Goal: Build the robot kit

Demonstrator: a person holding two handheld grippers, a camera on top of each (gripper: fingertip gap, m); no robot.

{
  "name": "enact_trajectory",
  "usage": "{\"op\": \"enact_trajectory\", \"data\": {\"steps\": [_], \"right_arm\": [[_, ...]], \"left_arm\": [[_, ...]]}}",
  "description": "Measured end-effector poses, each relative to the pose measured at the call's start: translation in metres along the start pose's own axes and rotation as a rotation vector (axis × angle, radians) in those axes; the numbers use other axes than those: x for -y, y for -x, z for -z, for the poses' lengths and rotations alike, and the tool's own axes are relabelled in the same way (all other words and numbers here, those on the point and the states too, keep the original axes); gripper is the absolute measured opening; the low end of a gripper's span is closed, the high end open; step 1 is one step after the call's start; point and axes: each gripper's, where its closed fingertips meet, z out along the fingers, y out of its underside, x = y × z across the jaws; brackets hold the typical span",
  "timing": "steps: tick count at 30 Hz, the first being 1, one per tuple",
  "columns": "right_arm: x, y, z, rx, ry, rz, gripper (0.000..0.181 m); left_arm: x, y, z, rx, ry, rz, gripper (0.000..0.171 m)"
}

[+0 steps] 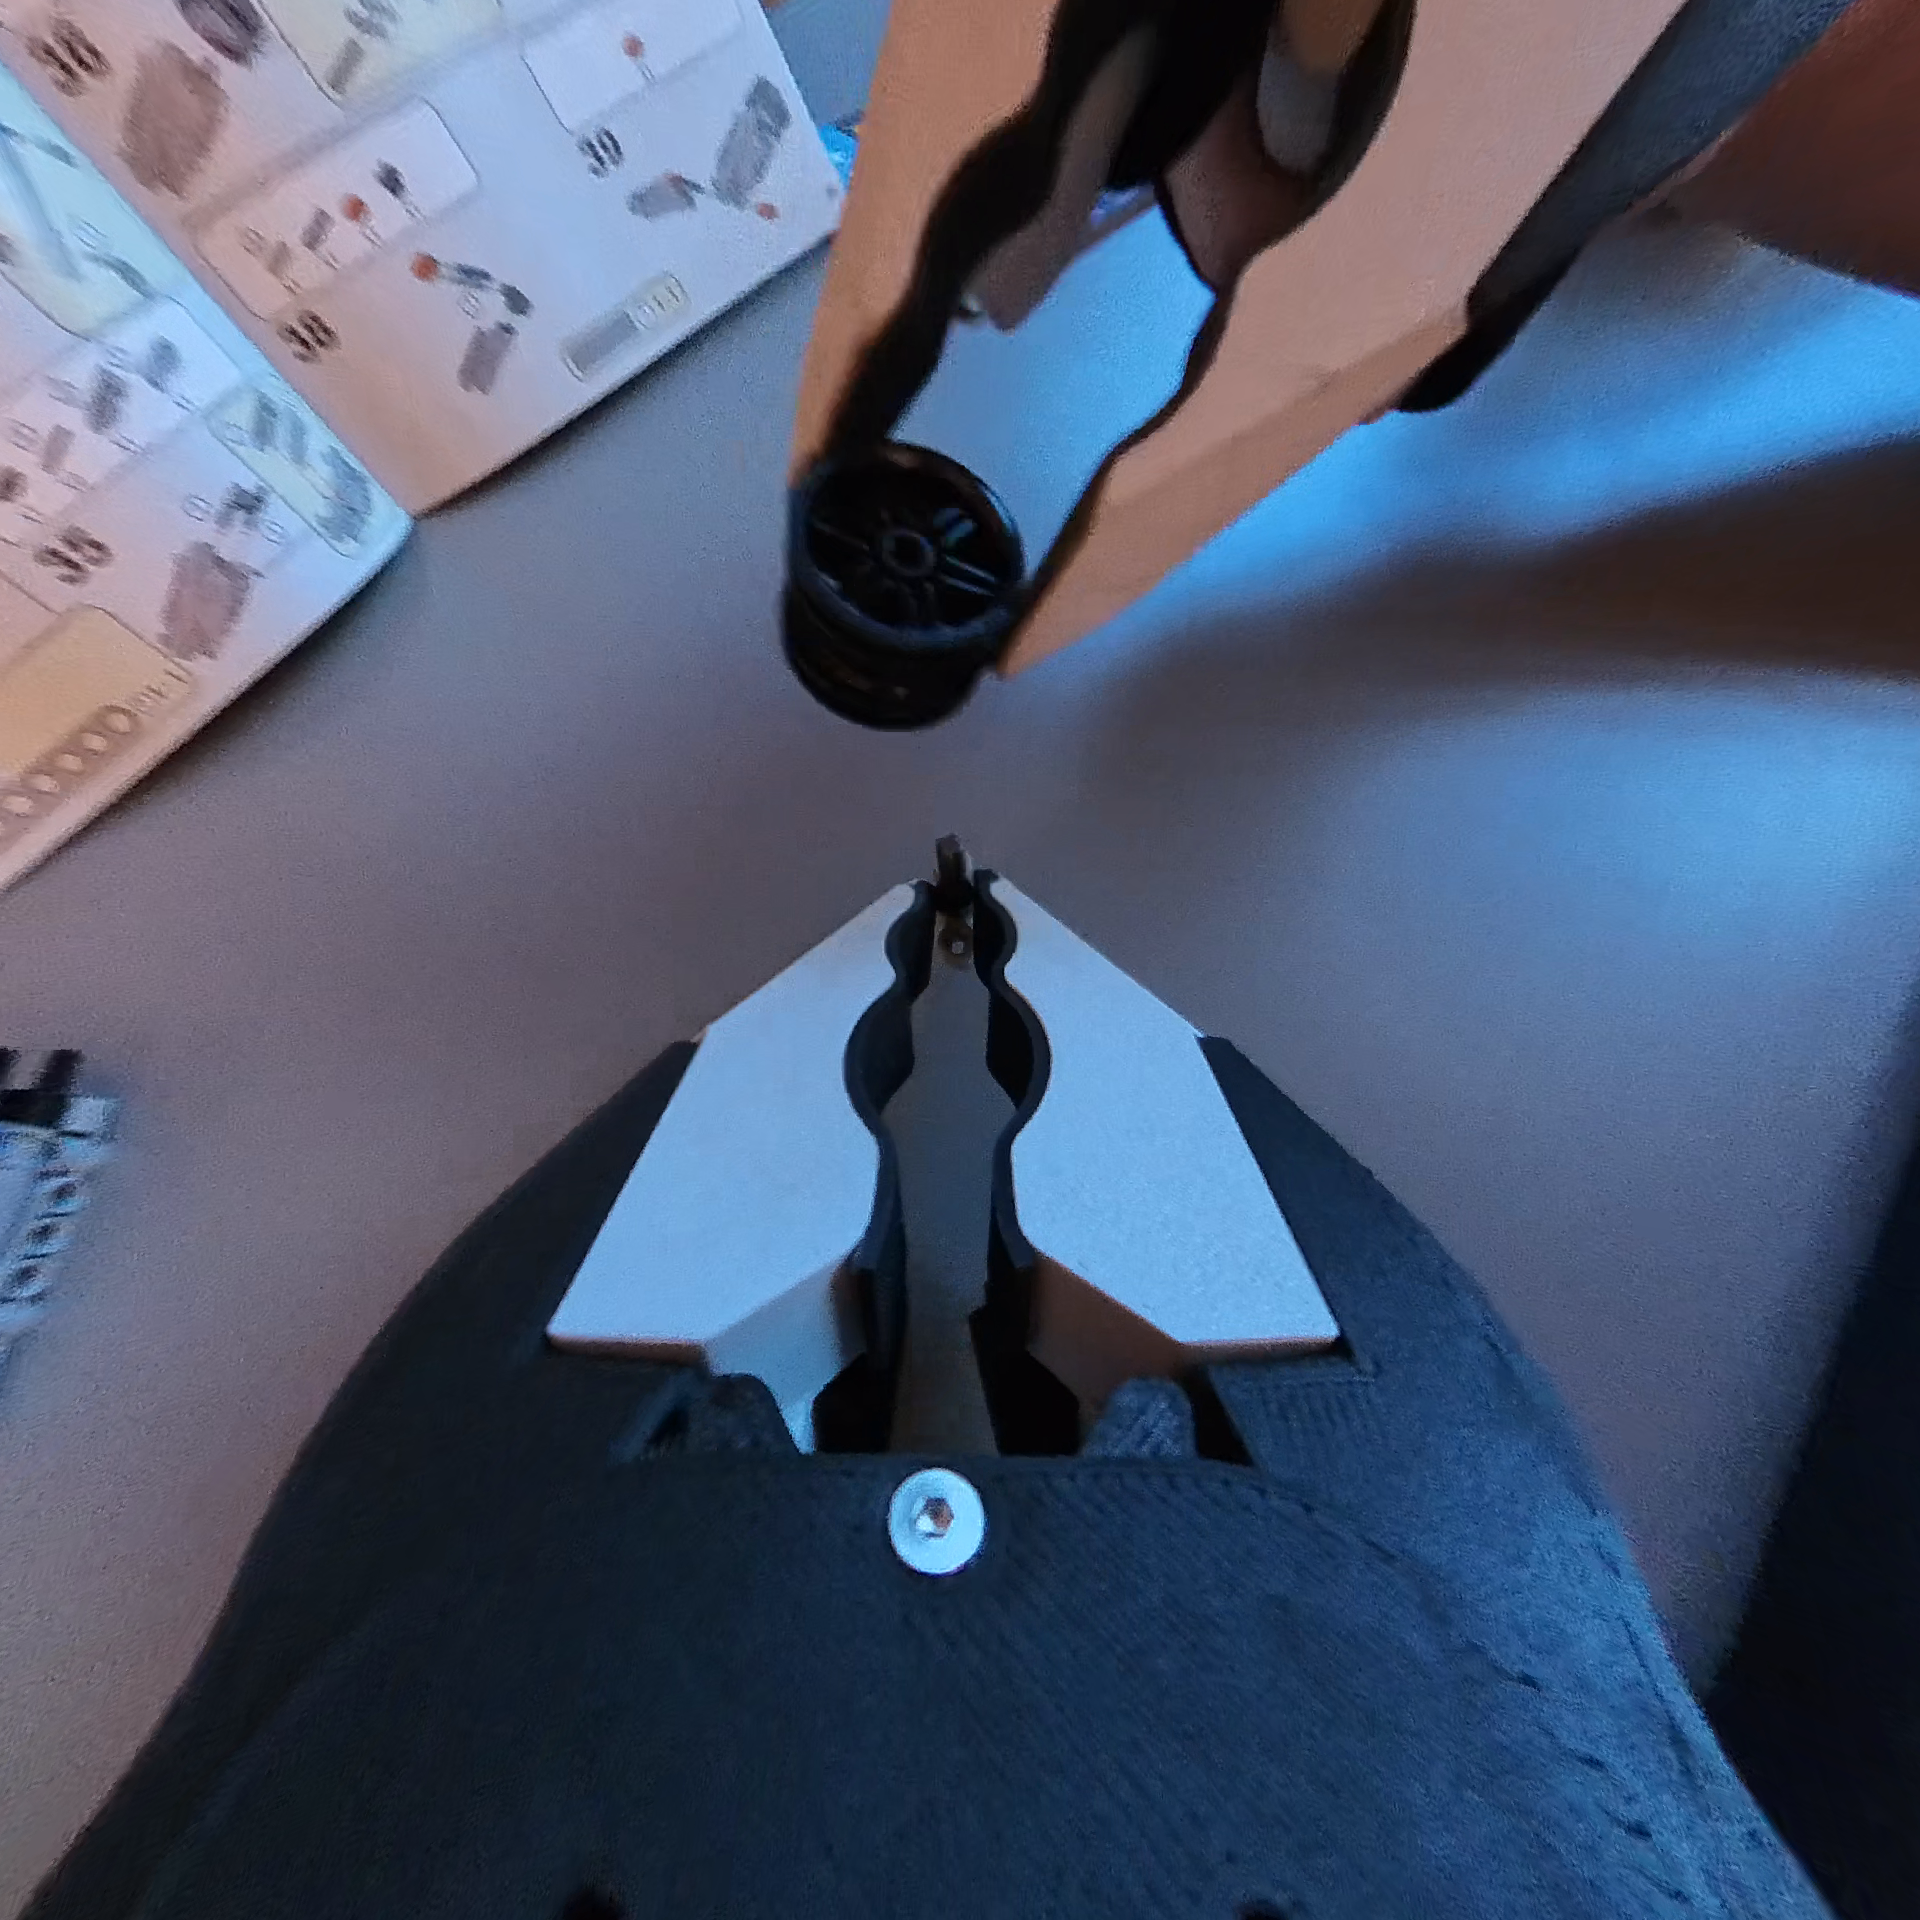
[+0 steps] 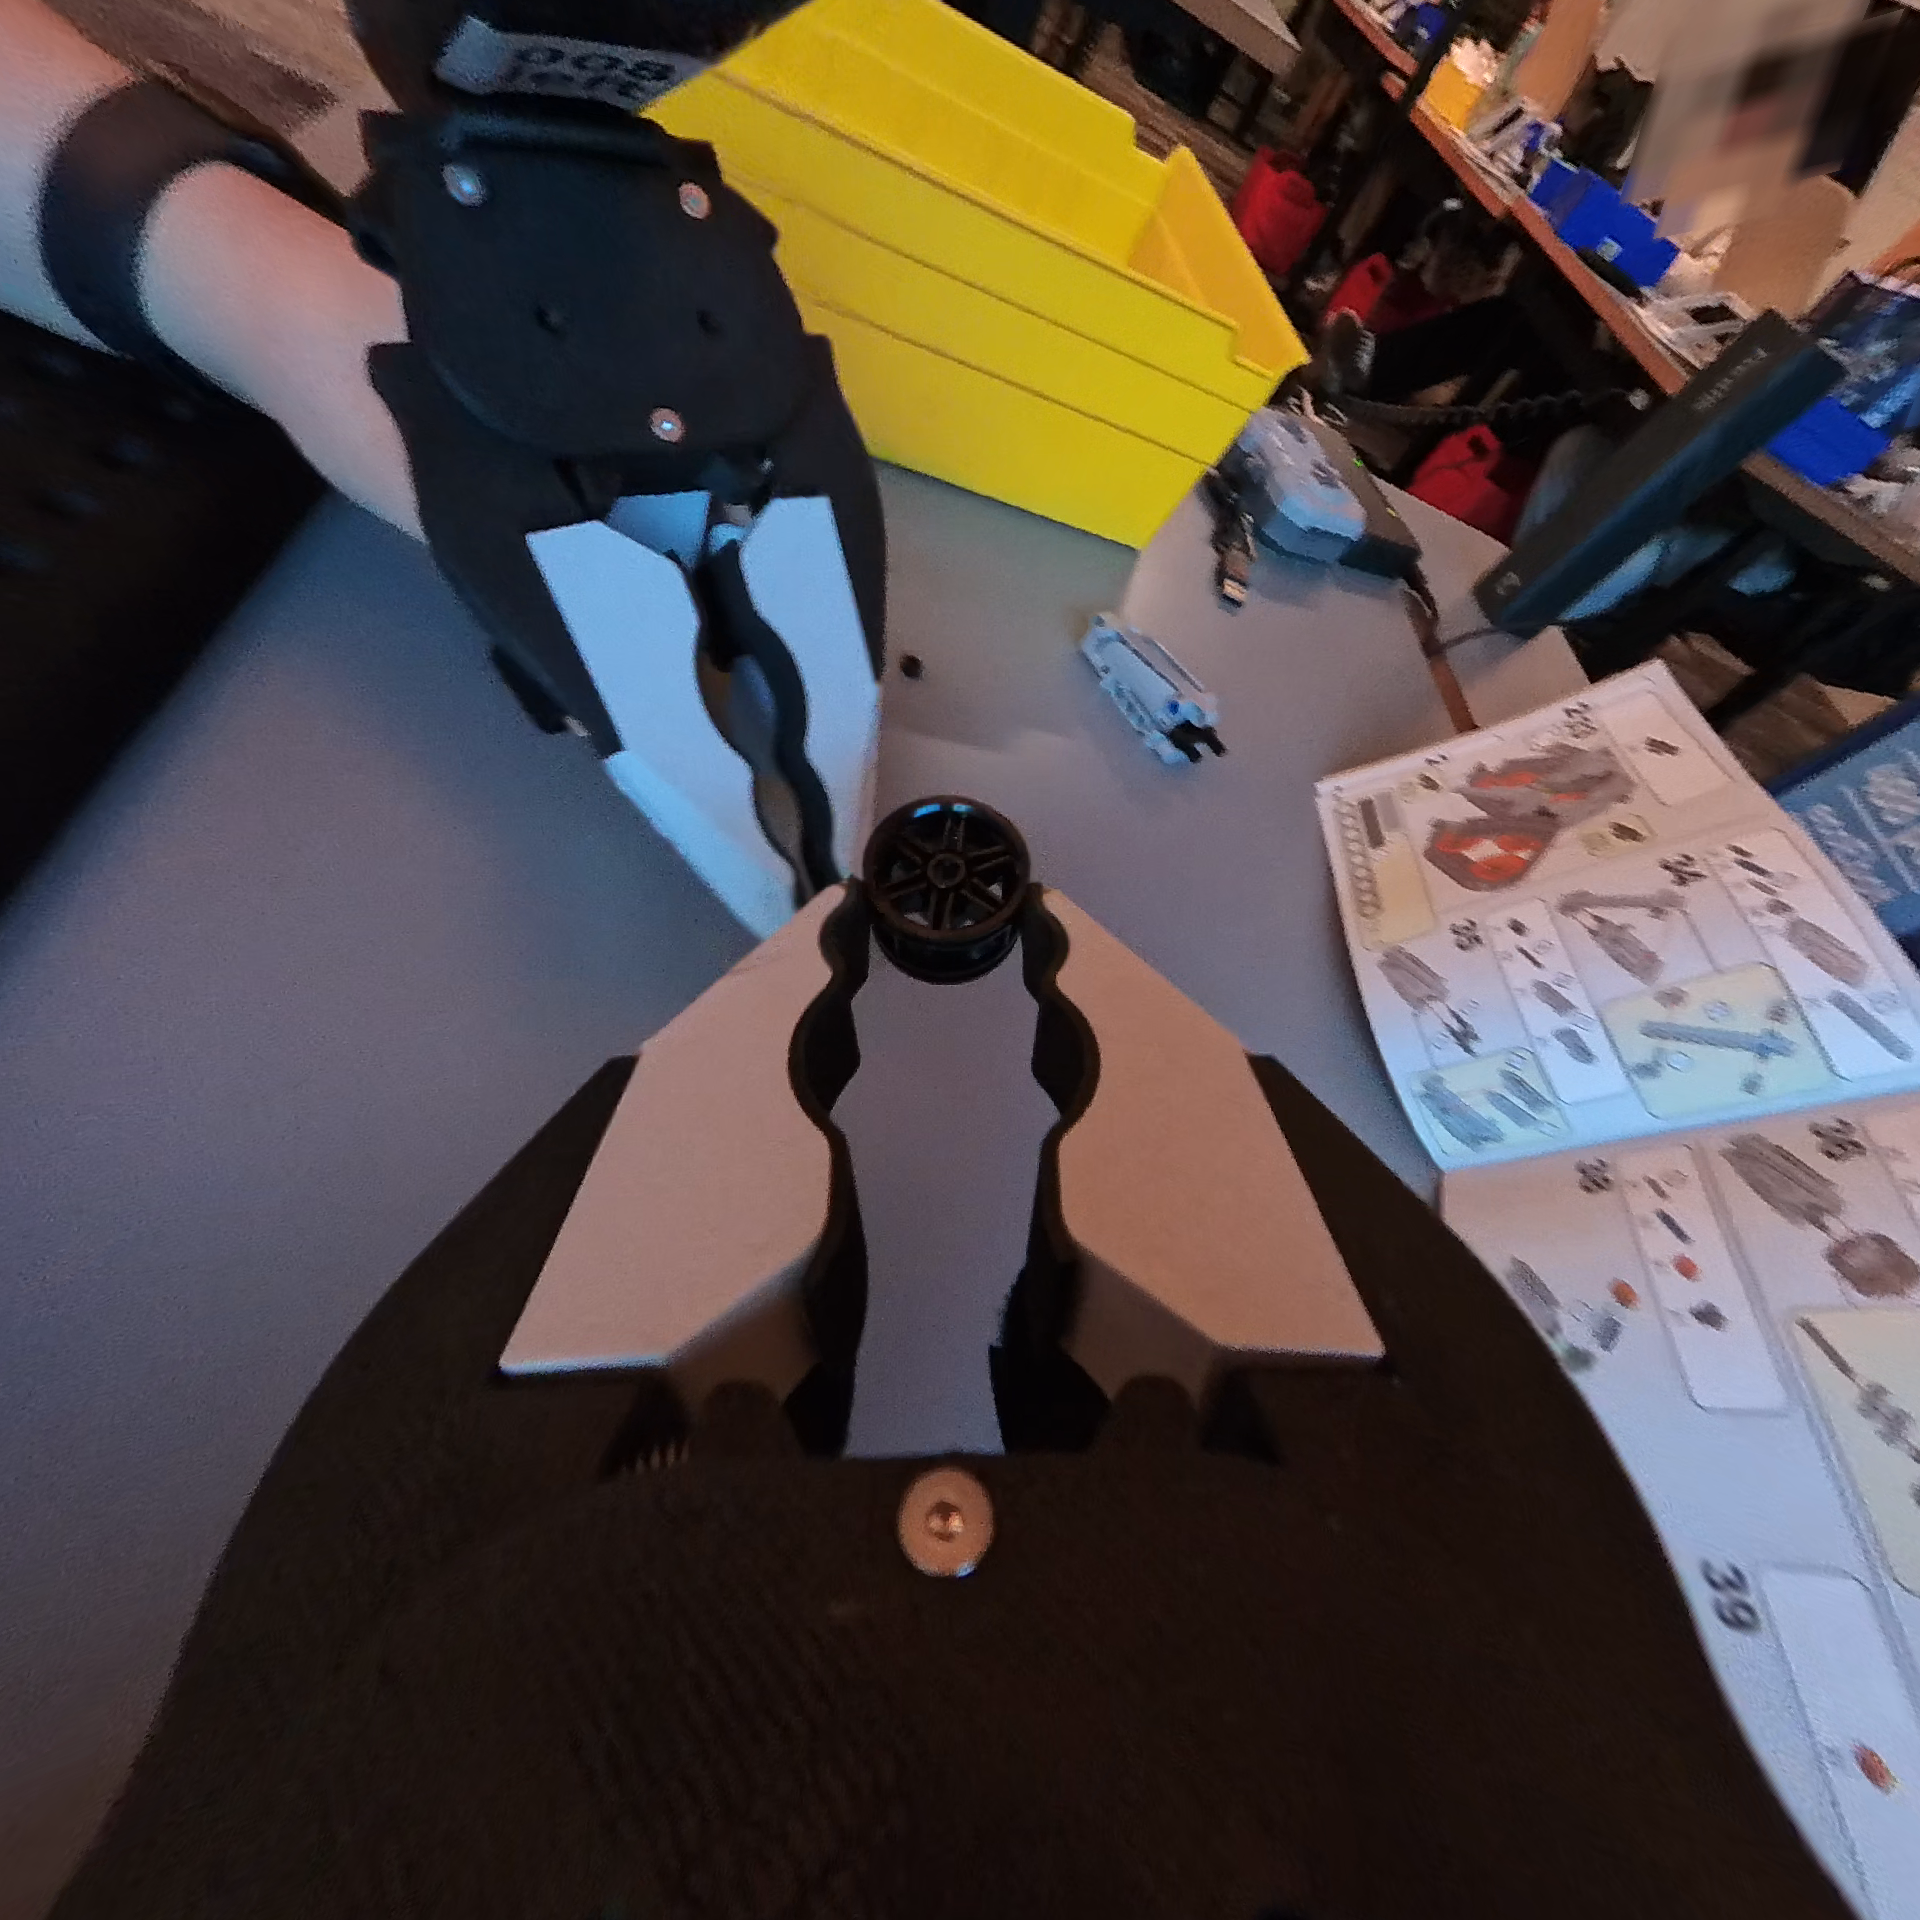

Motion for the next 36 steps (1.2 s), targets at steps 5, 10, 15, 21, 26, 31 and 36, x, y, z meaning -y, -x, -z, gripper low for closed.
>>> {"op": "enact_trajectory", "data": {"steps": [5,10,15,21,26,31,36], "right_arm": [[0.014,0.014,0.0,0.062,-0.079,0.023,0.028],[0.018,0.02,-0.001,0.077,-0.091,0.046,0.029],[0.029,0.022,0.004,0.088,-0.134,0.06,0.029],[0.022,0.014,0.007,0.096,-0.13,-0.018,0.028],[0.009,-0.008,0.016,0.058,-0.139,-0.133,0.029],[0.003,-0.012,0.017,0.053,-0.126,-0.144,0.029],[-0.003,-0.007,0.012,0.07,-0.085,-0.134,0.029]], "left_arm": [[0.013,0.007,0.014,0.095,-0.06,-0.101,0.005],[0.024,0.006,0.022,0.162,-0.103,-0.197,0.005],[0.031,0.001,0.027,0.178,-0.142,-0.263,0.005],[0.01,-0.006,0.013,0.061,-0.044,-0.167,0.005],[-0.003,-0.006,0.004,-0.05,0.008,-0.012,0.005],[-0.016,-0.005,0.0,-0.066,0.076,0.015,0.005],[-0.017,-0.003,0.002,-0.076,0.075,0.064,0.019]]}}
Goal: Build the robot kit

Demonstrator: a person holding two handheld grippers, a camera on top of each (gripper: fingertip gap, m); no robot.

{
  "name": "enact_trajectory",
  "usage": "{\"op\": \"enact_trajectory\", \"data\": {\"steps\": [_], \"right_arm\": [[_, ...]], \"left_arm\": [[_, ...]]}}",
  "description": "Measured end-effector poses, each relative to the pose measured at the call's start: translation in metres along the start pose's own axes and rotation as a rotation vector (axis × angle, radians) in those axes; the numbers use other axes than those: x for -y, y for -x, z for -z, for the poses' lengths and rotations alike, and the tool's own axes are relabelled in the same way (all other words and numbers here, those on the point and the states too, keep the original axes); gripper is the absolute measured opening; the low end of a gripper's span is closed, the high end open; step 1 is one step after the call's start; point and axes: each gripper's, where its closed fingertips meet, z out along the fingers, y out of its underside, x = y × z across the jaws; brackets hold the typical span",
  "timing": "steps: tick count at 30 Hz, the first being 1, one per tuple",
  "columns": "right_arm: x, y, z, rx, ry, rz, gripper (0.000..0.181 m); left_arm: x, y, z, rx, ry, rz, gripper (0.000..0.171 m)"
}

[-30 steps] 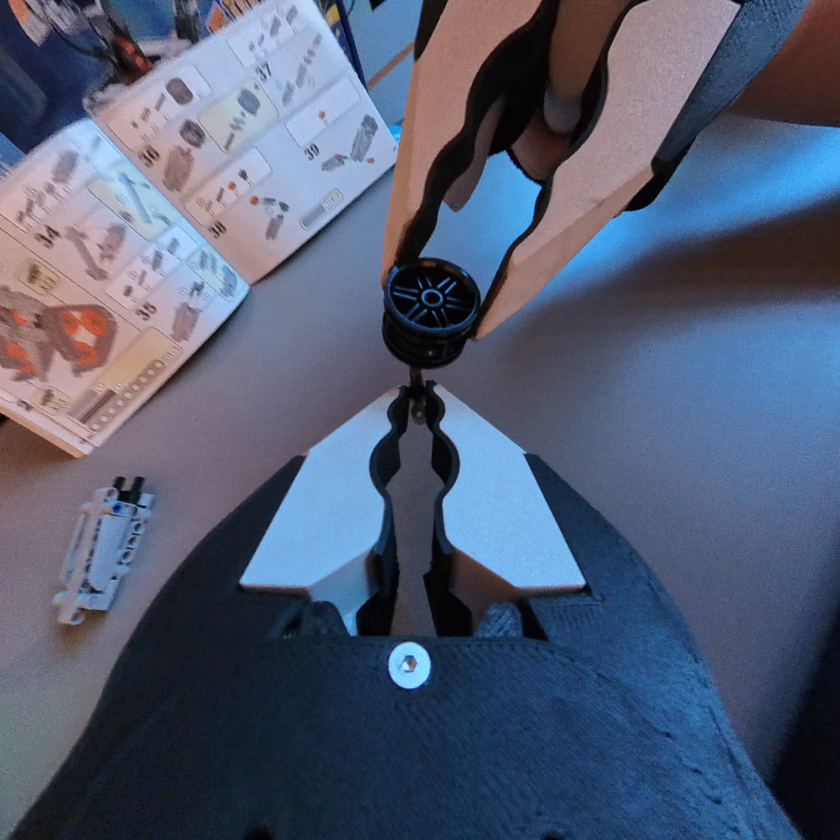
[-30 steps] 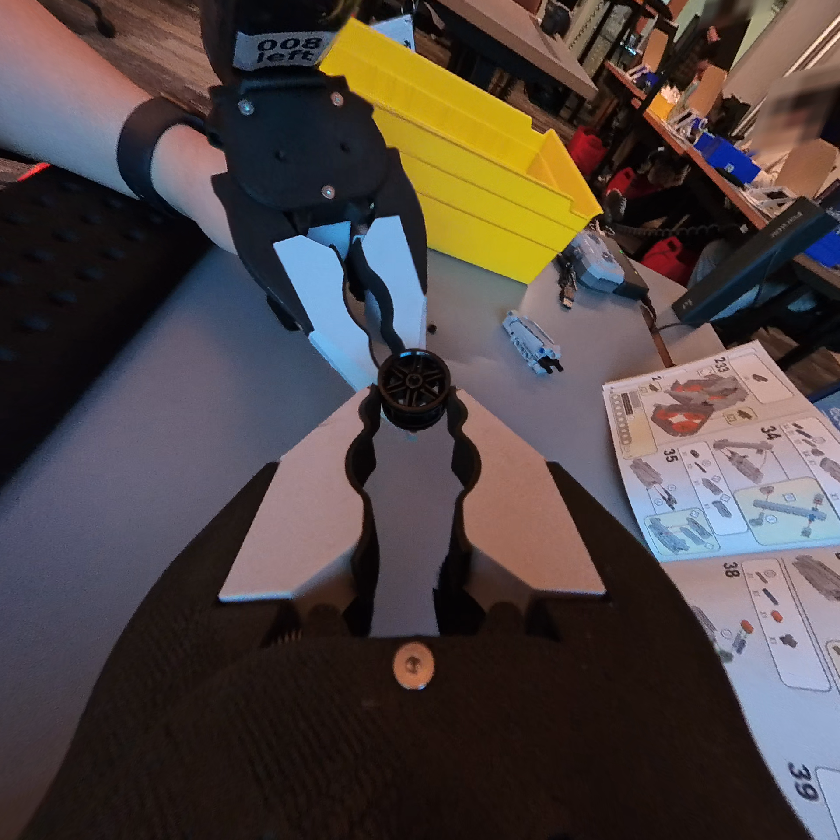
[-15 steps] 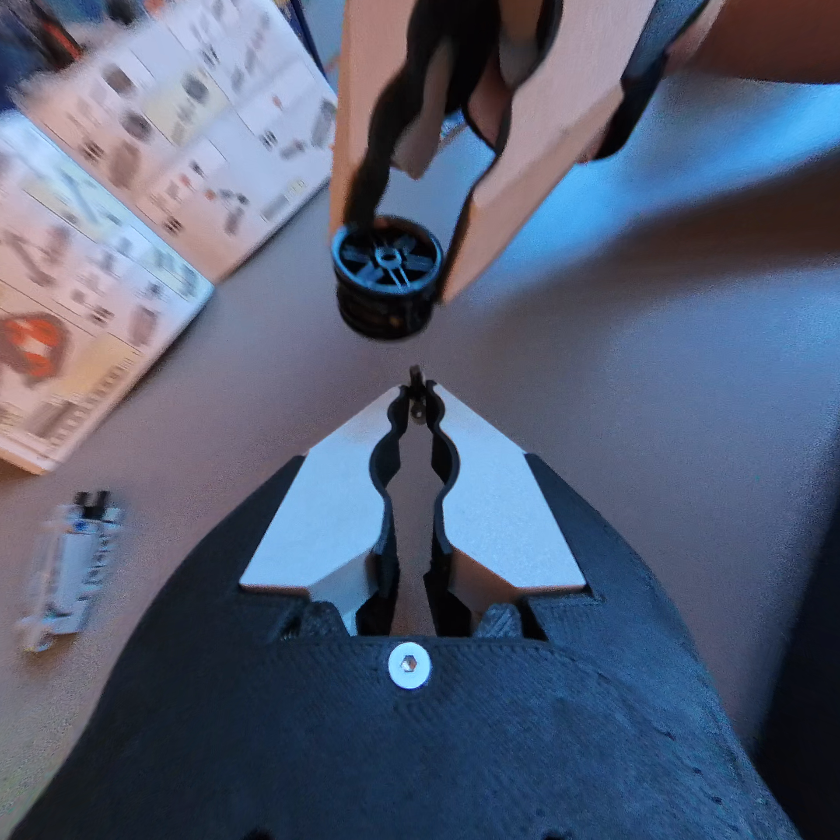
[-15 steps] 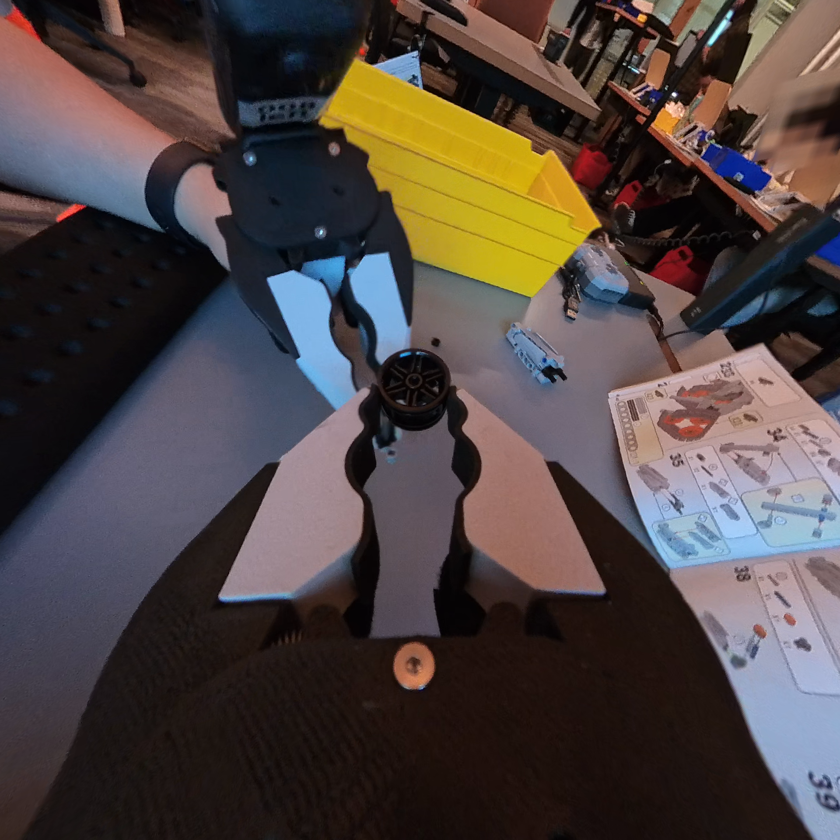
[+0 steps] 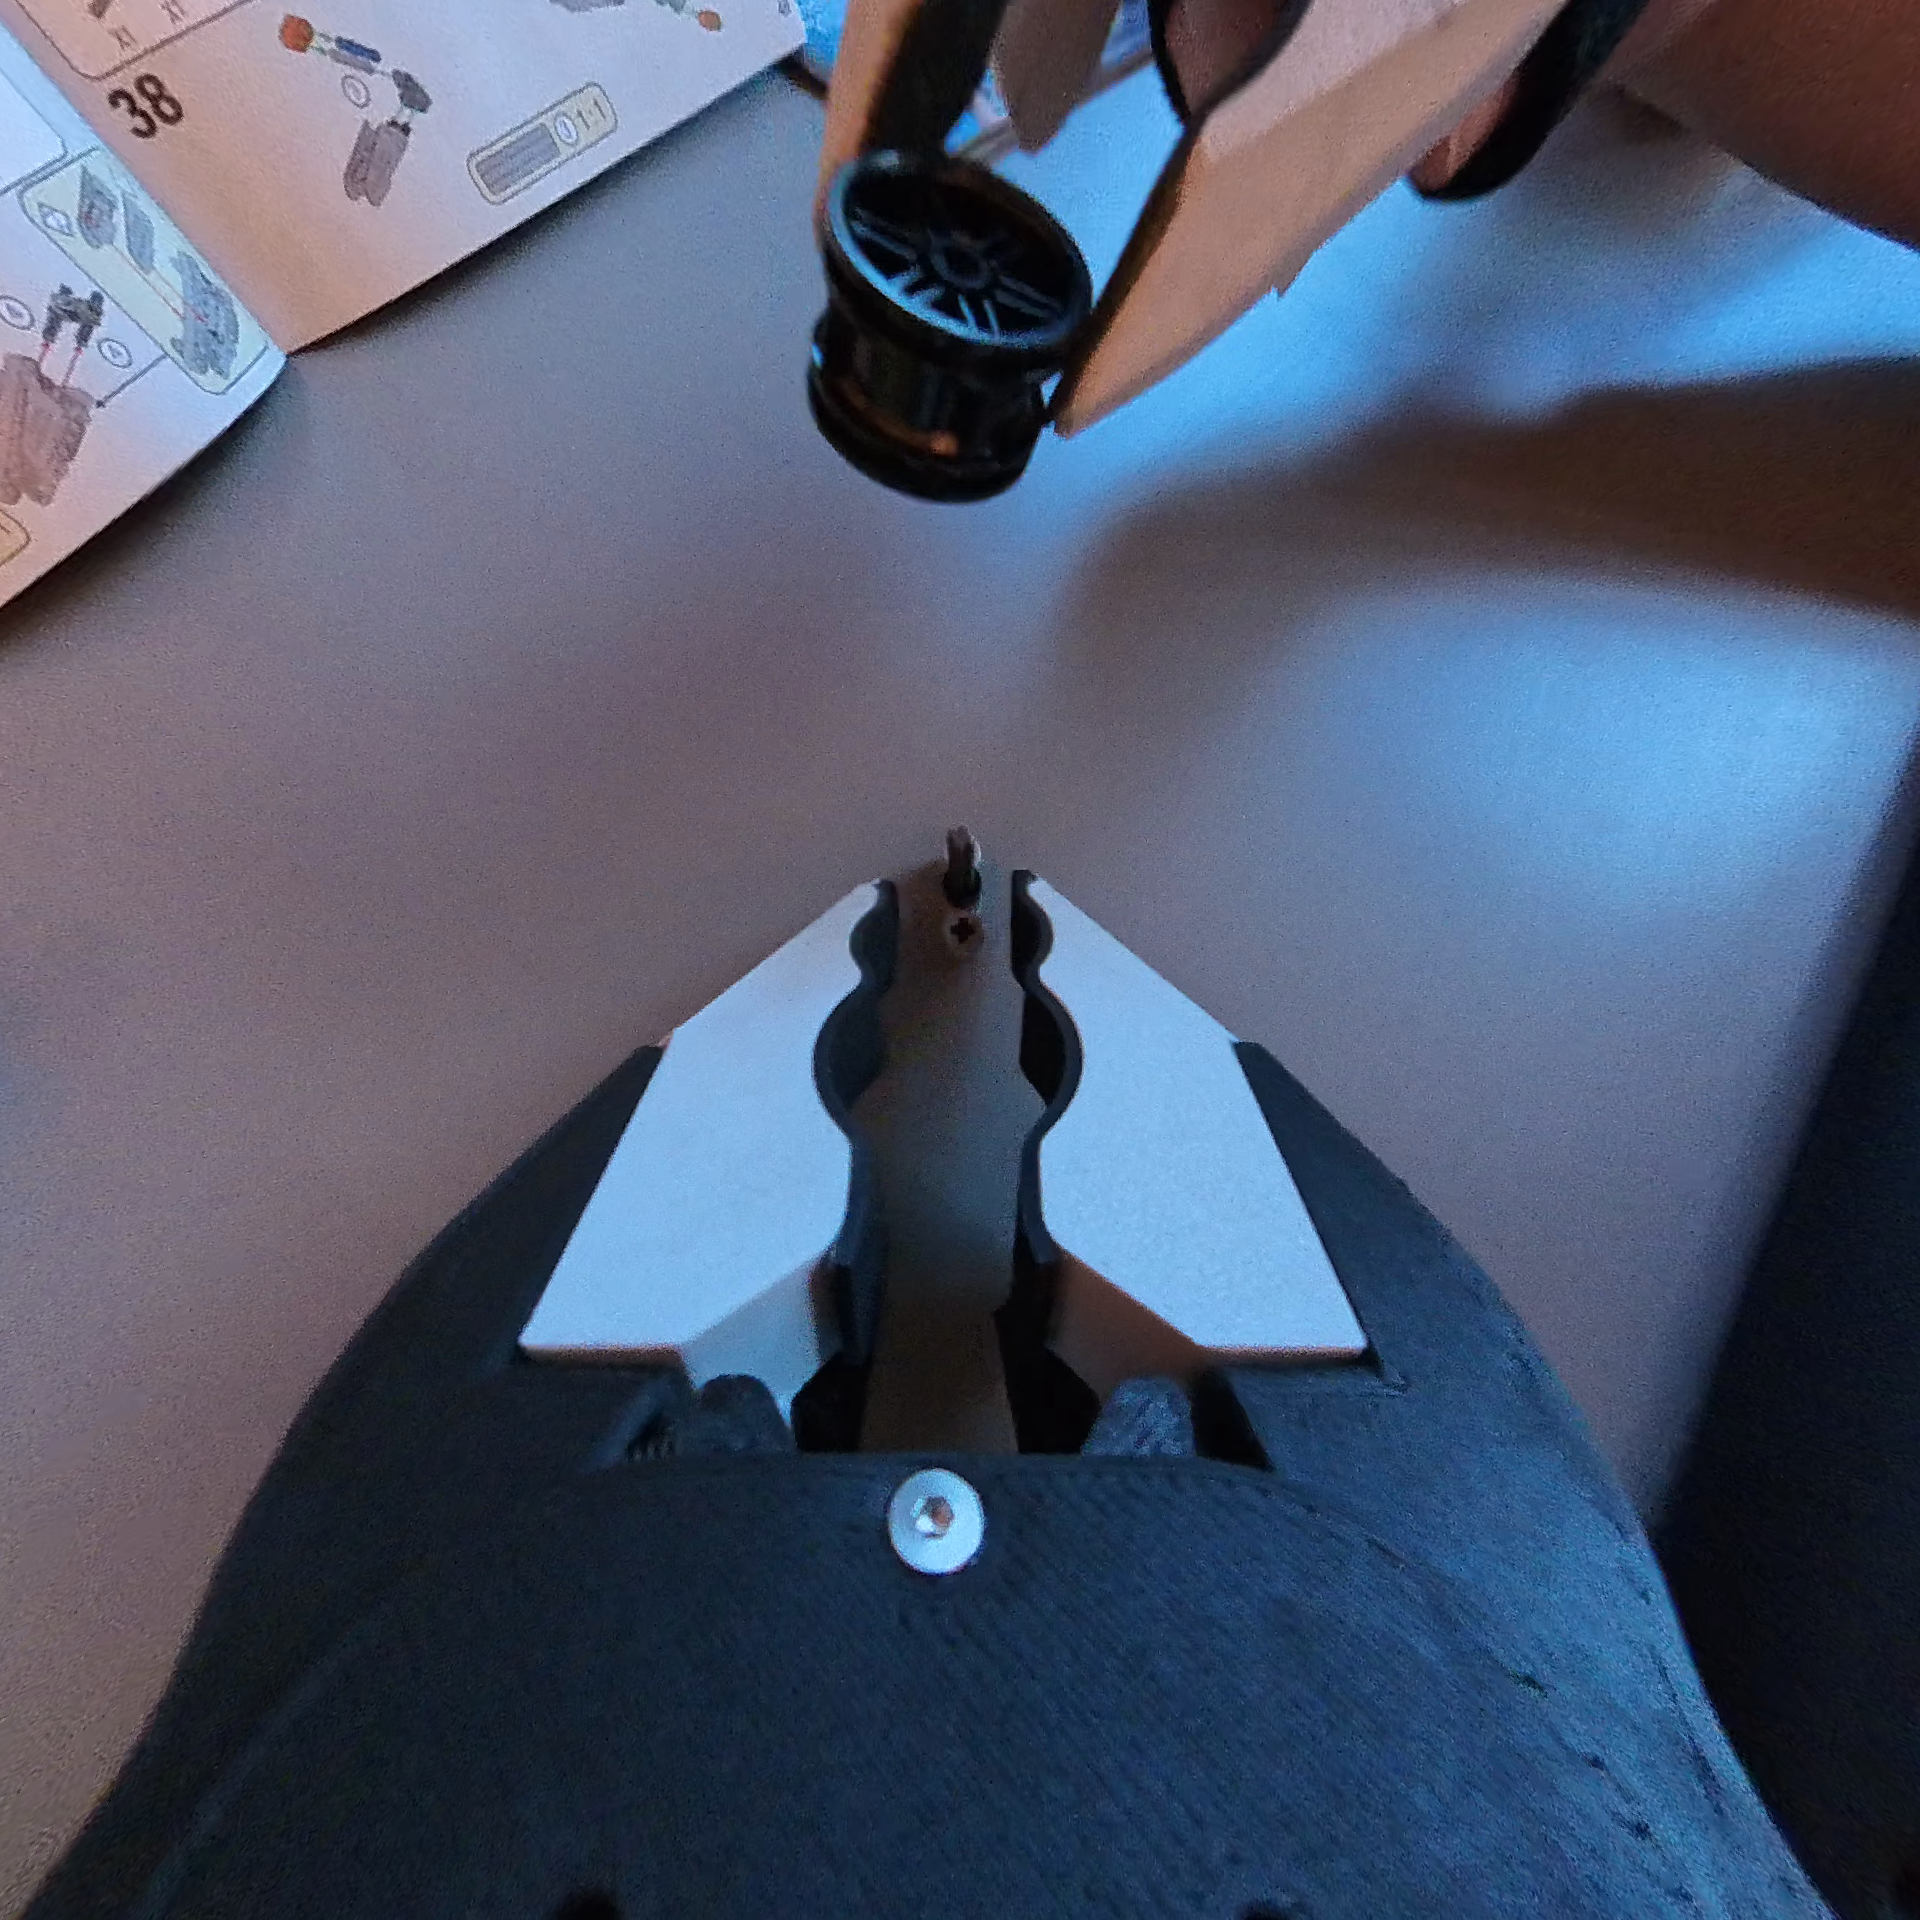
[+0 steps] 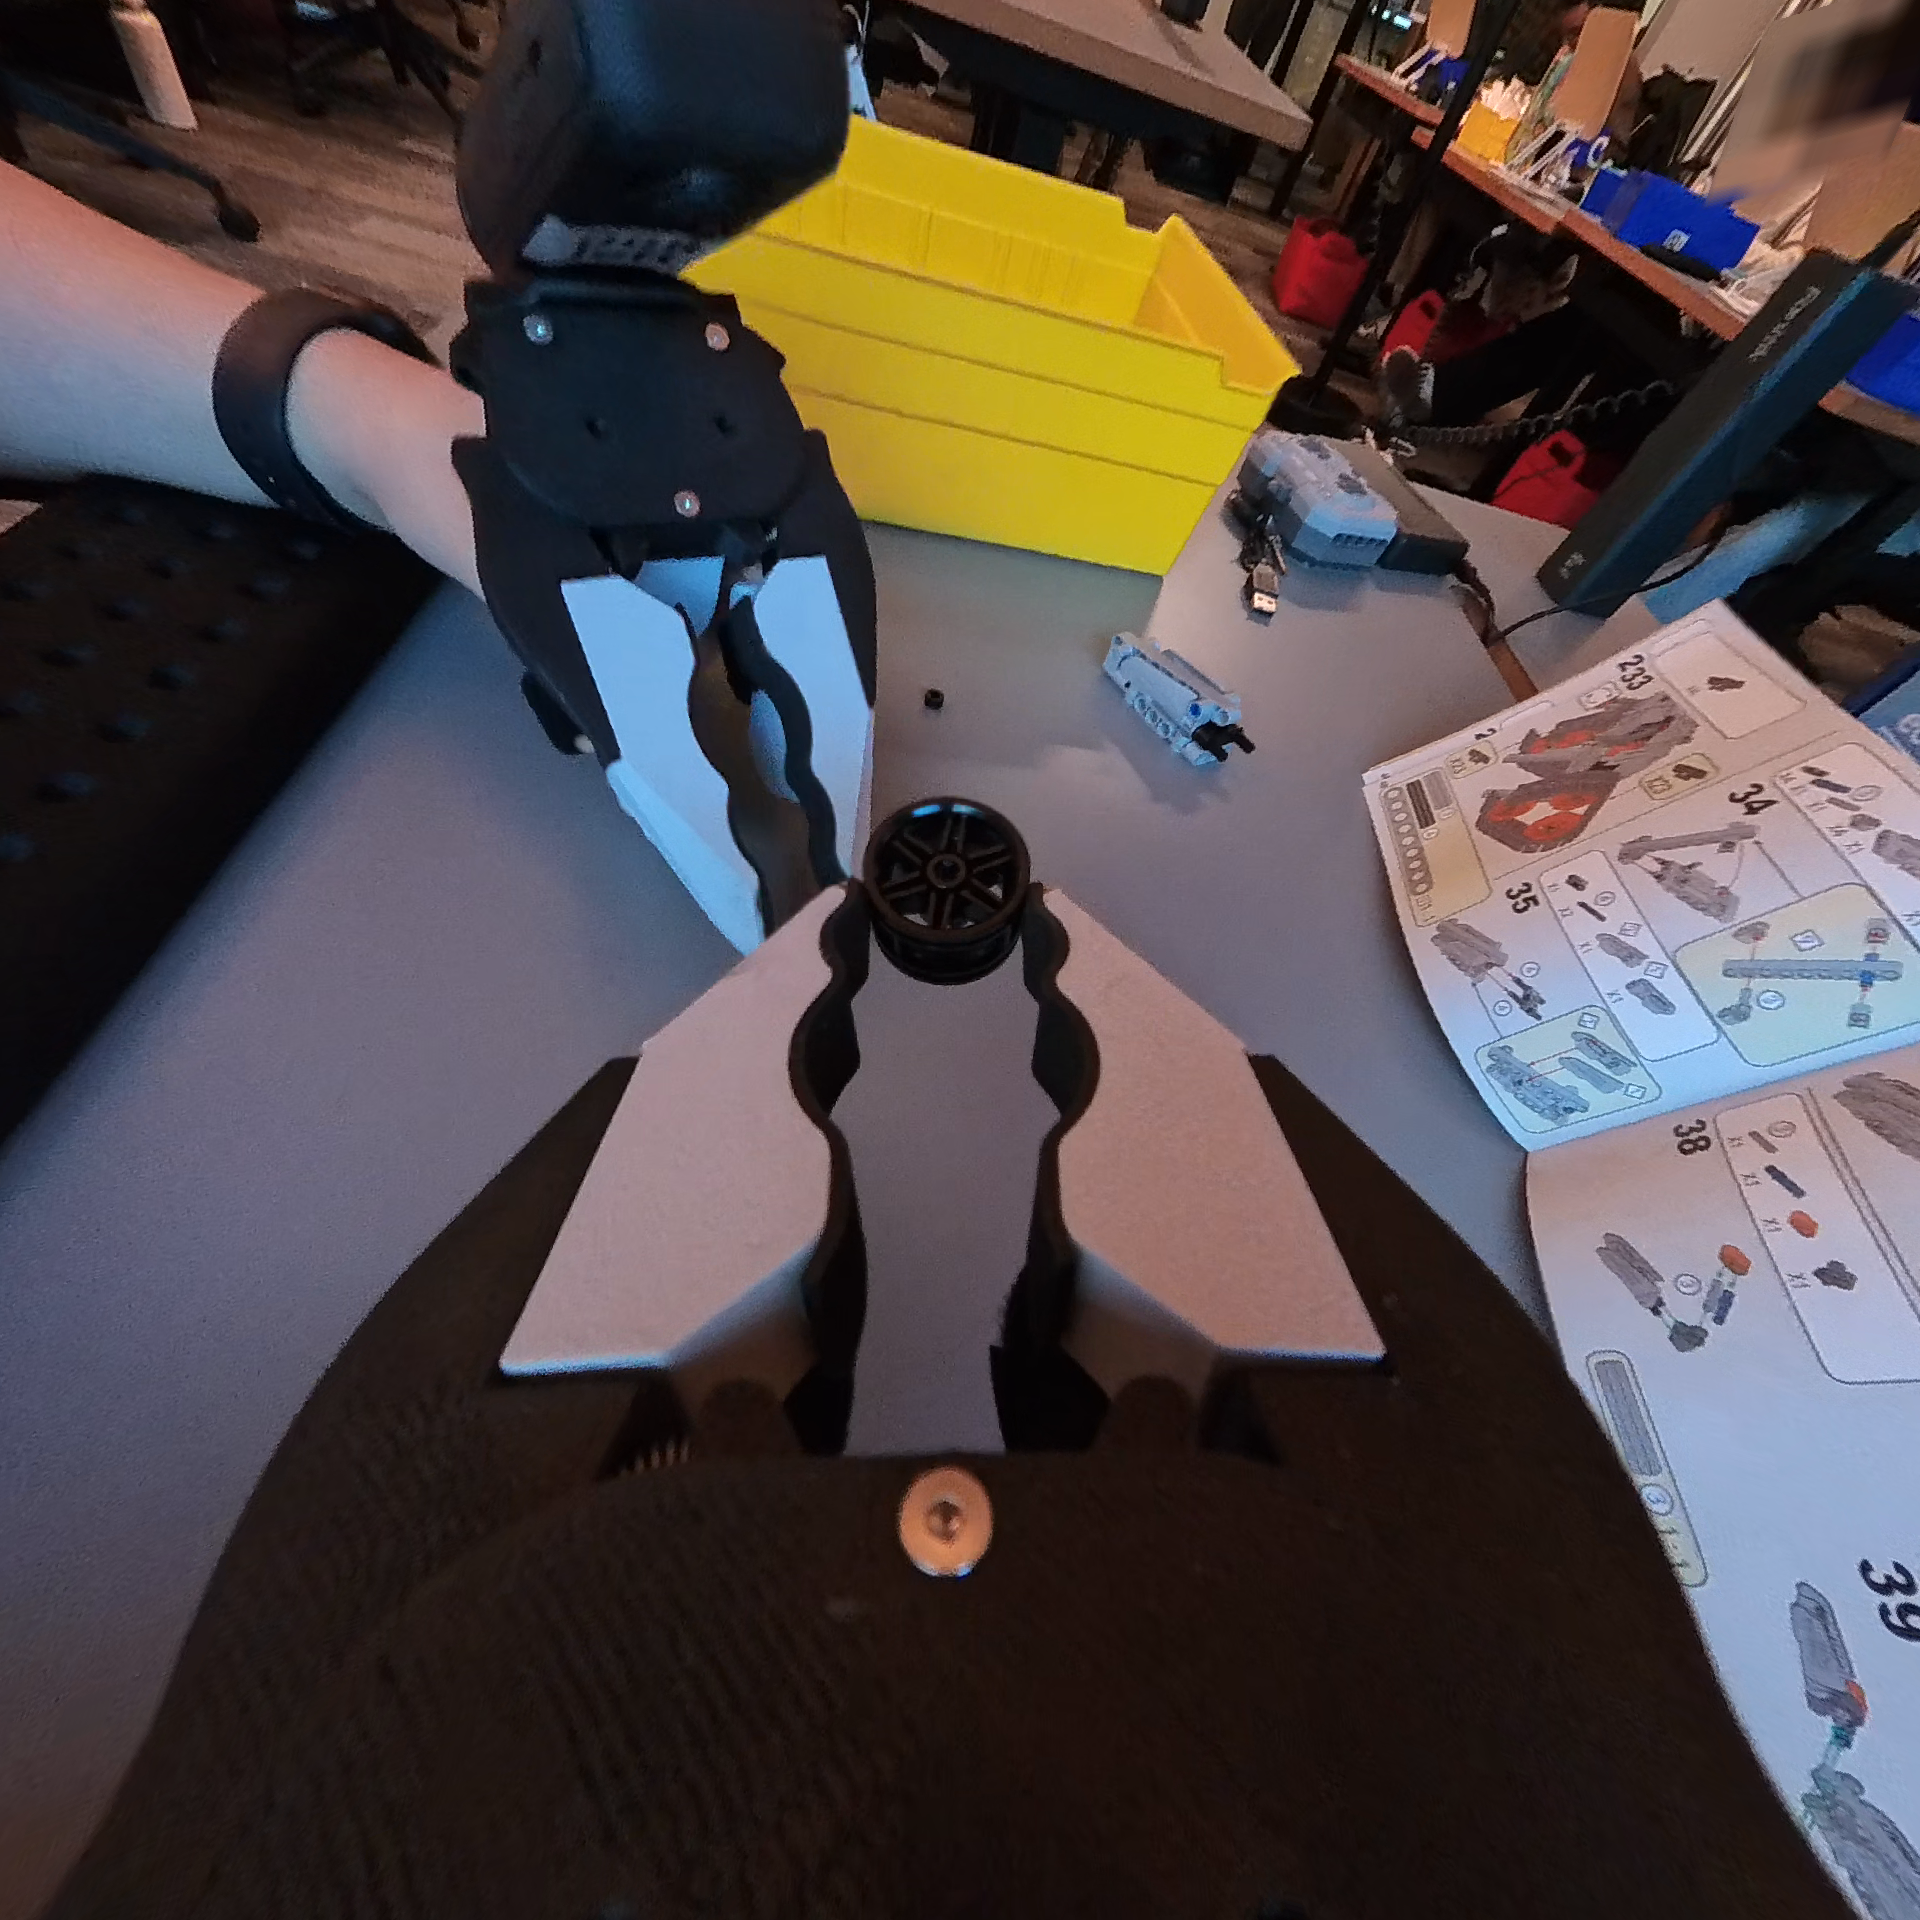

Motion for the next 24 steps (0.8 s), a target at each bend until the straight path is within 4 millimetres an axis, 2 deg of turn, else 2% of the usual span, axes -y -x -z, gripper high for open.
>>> {"op": "enact_trajectory", "data": {"steps": [5,24], "right_arm": [[-0.009,0.003,-0.005,0.008,0.05,0.021,0.029],[-0.017,0.005,-0.008,0.023,0.097,0.017,0.029]], "left_arm": [[0.011,0.0,0.009,0.0,-0.087,0.01,0.001],[0.01,0.001,-0.002,0.015,-0.042,-0.017,0.002]]}}
